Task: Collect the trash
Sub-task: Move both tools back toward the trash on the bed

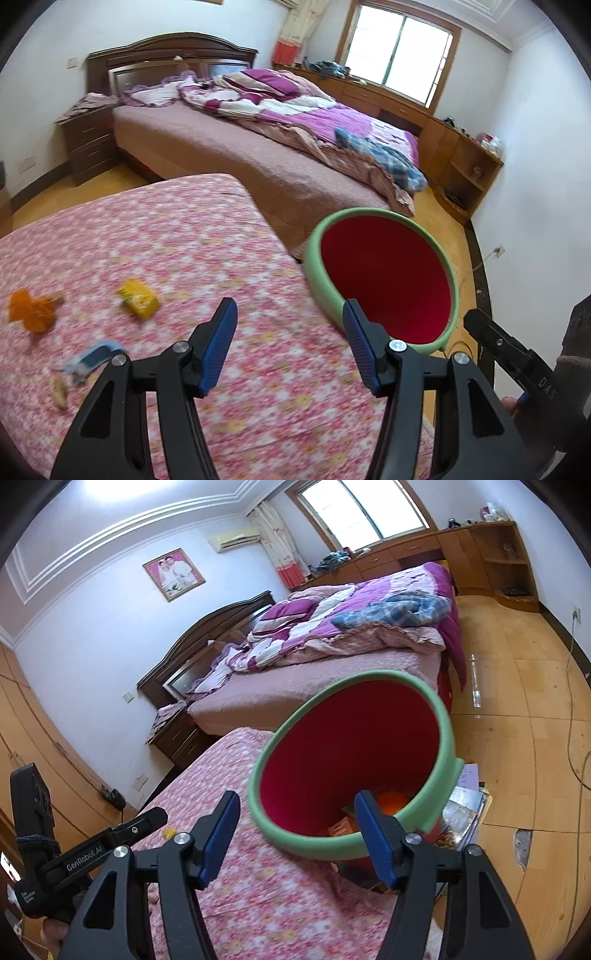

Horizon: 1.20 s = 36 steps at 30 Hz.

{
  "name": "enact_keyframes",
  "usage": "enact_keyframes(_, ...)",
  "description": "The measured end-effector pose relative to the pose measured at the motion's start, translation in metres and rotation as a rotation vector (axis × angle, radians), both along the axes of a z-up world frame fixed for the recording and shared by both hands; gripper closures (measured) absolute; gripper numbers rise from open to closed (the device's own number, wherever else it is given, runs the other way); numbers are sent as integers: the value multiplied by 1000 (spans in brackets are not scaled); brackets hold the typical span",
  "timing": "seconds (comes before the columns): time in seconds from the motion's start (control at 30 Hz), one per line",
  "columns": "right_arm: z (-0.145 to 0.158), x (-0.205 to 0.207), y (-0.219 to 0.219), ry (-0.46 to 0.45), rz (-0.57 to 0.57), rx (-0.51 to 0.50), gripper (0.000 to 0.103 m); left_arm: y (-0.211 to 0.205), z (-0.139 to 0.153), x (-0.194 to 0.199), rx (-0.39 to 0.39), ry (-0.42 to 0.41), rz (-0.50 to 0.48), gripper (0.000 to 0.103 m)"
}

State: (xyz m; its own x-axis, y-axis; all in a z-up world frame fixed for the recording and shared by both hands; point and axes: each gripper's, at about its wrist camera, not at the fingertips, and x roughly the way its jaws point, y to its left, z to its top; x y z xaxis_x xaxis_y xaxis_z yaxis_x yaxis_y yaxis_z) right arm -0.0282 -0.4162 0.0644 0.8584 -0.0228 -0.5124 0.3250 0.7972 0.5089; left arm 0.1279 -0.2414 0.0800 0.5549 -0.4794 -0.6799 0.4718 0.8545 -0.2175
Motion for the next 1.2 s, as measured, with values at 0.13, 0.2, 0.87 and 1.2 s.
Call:
enact_keyframes(0.13,3,3,13,4,27,2,32,28,3,1,-6,-5,57,44)
enact_keyframes(0.2,4,5,19,9,39,4,30,43,4,2,0,-13,93,44)
enact_keyframes(0.87,-8,34,54,72,134,-4,27,175,-37,62,91,13,499,44)
enact_keyframes(1.2,-24,53,53,109,146,14,27,203,-79,96,118,89,587,44)
